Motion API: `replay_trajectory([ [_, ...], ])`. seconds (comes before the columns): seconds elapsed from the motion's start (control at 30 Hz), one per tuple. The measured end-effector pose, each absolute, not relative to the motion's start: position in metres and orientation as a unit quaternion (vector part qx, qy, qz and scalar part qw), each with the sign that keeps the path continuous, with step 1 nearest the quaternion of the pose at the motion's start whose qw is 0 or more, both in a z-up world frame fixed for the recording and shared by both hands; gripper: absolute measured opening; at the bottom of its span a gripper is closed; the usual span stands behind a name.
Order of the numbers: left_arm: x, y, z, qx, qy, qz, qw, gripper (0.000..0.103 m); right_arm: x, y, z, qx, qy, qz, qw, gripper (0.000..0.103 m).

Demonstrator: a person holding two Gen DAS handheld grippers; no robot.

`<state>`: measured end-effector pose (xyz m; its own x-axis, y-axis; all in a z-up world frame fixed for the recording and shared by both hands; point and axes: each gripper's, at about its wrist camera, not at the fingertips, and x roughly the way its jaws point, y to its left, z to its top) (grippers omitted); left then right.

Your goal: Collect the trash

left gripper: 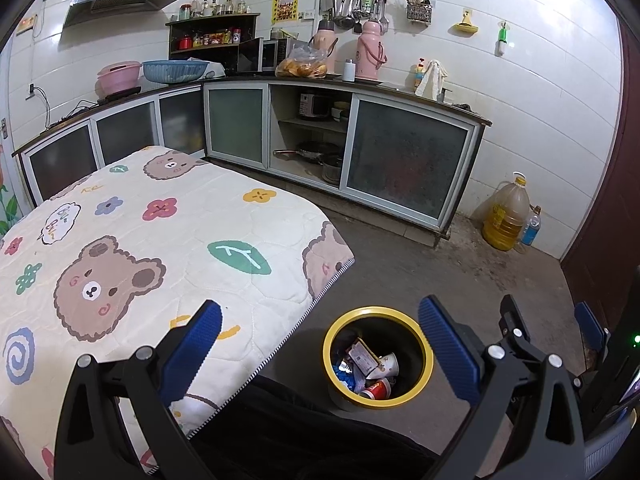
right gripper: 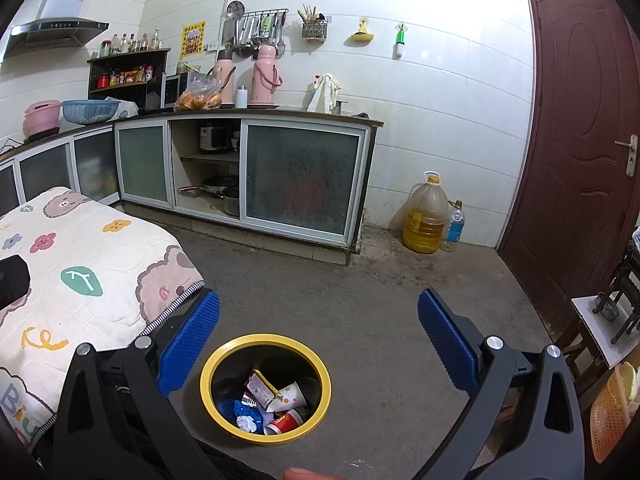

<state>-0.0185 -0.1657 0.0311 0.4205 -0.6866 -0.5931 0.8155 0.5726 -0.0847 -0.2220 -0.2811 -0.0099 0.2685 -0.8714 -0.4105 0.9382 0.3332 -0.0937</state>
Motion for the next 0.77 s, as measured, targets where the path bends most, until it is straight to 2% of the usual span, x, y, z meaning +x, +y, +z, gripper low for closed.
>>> replay_trajectory([
  [0.77,-0.0205,-0.1669,0.0297,0.111,0.298,-0.452,0.833,0.095,-0.2222,-0.2819,-0.0097,0.084,0.199,-0.571,0.792,0.095],
])
